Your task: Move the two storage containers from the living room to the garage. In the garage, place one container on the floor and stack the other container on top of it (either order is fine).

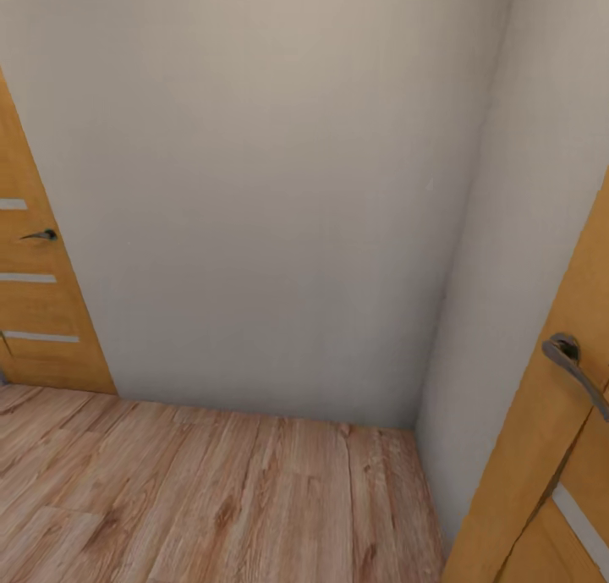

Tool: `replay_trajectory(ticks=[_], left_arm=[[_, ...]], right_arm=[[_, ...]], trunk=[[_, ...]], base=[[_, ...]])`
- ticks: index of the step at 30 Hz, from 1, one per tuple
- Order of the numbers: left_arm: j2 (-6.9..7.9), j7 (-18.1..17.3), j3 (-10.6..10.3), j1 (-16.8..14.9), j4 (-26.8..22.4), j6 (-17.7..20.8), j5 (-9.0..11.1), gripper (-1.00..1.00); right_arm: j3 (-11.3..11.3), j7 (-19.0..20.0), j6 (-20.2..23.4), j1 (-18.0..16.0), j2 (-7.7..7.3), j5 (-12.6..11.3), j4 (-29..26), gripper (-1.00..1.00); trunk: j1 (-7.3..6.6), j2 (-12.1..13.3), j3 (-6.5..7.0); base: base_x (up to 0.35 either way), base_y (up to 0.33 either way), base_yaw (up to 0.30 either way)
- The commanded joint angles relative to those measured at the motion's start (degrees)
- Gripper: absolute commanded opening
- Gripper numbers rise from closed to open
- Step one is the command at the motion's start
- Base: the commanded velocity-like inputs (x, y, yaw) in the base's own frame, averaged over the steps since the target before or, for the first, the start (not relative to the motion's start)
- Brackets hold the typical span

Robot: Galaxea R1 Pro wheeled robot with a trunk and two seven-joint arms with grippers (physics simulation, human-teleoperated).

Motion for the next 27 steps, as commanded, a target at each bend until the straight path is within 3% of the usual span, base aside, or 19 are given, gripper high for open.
replay_trajectory(ticks=[1, 27], left_arm=[[-0.02, 0.0, 0.0, 0.0, 0.0, -0.1, 0.3, 1.0], [-0.02, 0.0, 0.0, 0.0, 0.0, -0.1, 0.3, 1.0]], right_arm=[[0.1, 0.0, -0.4, -0.1, -0.02, 0.3, 0.2, 1.0], [0.1, 0.0, -0.5, -0.1, -0.12, 0.3, 0.2, 1.0]], trunk=[[0.03, 0.0, -0.06], [0.03, 0.0, -0.06]], base=[[0.322, 0.0, 0.243], [0.322, 0.0, 0.267]])
